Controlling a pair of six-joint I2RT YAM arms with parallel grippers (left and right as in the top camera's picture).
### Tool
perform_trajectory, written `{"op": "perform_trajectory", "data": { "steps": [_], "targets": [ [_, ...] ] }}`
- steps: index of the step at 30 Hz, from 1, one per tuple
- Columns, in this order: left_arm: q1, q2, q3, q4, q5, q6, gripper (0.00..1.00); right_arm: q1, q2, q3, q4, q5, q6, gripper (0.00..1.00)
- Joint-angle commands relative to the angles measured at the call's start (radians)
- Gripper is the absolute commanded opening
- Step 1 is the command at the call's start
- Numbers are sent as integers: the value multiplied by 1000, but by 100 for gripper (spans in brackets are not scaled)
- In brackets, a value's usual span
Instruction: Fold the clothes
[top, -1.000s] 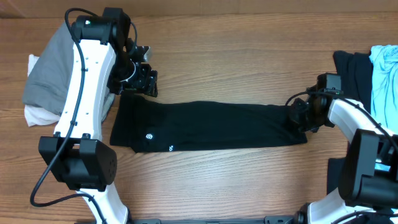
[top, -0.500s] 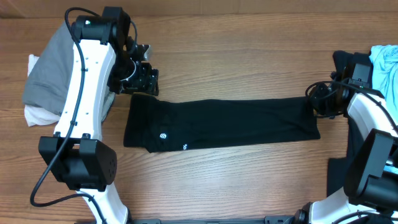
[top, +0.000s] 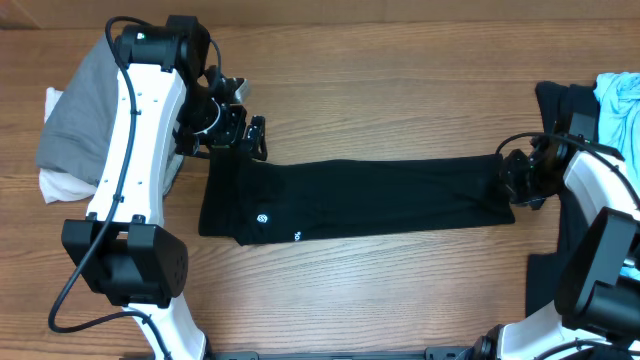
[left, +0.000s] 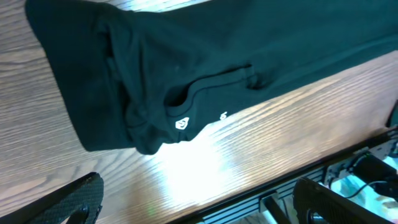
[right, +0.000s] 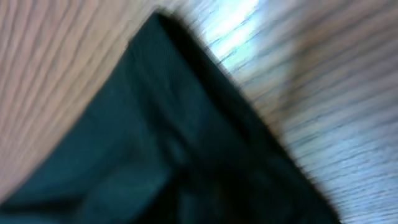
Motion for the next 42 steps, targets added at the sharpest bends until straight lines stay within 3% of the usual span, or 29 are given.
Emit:
{"op": "perform_trajectory", "data": {
  "steps": [1, 5, 12, 15, 18, 20, 23, 26, 29, 30, 31, 33, 39, 42],
  "targets": [
    [3, -32, -12, -3, 35, -5, 100, -1, 1, -35, 50, 49, -1, 4],
    [3, -32, -76, 5, -3, -40, 100, -20, 1, -43, 93, 191, 81, 4],
    [5, -32, -304, 158, -25, -92, 100, -59, 1, -34, 102, -61, -14, 6],
    [12, -32, -390, 253, -111, -192, 100, -59, 1, -32, 71, -107, -24, 45],
    [19, -32, -467, 347, -170, -264, 100, -59, 1, -32, 43, -160, -64, 46],
    [24, -32, -514, 395, -172, -286, 88, -59, 1, -32, 21, -182, -65, 39],
    [25, -32, -584, 463, -278, -330, 57, -55, 1, -32, -4, -181, -64, 33],
    [34, -31, -644, 531, -345, -389, 56, -54, 1, -32, -3, -177, -64, 42],
    [40, -31, -695, 621, -295, -384, 55, -54, 1, -32, 2, -177, -64, 42],
    [42, -31, -707, 646, -271, -372, 50, -54, 1, -32, 2, -177, -64, 39],
    [42, -31, -718, 666, -248, -354, 42, -54, 1, -32, 2, -177, -64, 38],
    [43, -31, -737, 679, -259, -348, 6, -54, 1, -32, 1, -177, -64, 37],
    [102, -32, -740, 632, -297, -380, 4, -55, 1, -32, -2, -166, -64, 43],
    [158, -32, -739, 631, -213, -366, 4, -55, 1, -31, -2, -146, -64, 52]
  ]
}}
